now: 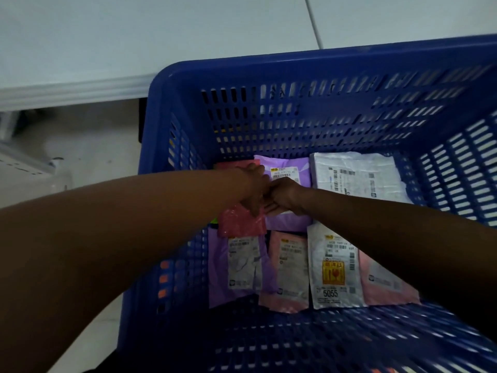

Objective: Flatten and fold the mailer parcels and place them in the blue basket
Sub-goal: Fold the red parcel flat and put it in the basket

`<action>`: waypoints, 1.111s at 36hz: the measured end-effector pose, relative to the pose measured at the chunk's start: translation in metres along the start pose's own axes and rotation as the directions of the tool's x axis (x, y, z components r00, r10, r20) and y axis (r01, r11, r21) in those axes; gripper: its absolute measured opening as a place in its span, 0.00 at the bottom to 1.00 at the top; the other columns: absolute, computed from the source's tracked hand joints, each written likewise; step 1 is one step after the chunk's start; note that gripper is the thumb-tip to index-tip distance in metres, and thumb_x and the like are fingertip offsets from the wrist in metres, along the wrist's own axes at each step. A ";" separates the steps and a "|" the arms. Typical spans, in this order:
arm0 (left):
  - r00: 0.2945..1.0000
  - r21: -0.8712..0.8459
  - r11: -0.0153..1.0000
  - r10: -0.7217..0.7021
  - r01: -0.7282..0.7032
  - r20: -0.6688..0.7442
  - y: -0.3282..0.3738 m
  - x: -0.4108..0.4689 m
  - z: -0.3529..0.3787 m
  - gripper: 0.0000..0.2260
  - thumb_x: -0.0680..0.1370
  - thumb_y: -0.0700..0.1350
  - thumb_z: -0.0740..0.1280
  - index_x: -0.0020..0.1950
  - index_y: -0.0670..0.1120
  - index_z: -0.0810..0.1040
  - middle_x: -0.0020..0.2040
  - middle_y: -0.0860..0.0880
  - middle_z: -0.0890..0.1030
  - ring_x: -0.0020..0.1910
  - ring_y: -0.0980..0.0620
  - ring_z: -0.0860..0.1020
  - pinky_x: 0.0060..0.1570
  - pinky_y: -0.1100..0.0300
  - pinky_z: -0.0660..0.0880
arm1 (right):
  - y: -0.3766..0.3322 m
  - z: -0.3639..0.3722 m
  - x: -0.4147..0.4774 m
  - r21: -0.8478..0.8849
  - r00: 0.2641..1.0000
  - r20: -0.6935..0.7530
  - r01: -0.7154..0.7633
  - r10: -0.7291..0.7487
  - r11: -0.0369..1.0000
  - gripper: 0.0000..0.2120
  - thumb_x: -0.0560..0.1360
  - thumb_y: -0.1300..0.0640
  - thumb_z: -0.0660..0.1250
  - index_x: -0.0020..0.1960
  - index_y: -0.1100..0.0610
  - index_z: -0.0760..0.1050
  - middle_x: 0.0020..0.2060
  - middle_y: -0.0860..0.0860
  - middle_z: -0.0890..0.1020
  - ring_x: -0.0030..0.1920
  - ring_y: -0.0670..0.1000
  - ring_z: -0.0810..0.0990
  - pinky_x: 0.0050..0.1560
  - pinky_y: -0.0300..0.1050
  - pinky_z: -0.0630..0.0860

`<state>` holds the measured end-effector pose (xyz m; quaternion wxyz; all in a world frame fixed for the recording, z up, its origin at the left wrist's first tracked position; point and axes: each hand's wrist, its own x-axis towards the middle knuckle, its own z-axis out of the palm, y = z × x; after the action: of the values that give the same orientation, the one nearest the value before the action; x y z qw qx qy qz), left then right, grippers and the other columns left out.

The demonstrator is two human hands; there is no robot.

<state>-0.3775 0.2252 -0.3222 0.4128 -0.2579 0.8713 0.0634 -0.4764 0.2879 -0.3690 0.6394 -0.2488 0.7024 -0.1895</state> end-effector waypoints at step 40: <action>0.991 0.024 0.994 -0.110 0.109 0.078 0.011 0.023 0.033 0.57 0.70 0.73 0.65 0.80 0.44 0.35 0.79 0.42 0.32 0.78 0.42 0.34 0.74 0.33 0.47 | 0.019 0.007 -0.010 -0.667 0.912 0.008 0.310 -0.409 0.678 0.11 0.78 0.61 0.64 0.56 0.65 0.80 0.55 0.61 0.82 0.56 0.60 0.80 0.56 0.46 0.72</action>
<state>-0.3725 0.2366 -0.3619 0.4523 -0.2987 0.8393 0.0422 -0.4708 0.3096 -0.3726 0.4095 -0.5756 0.7042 -0.0709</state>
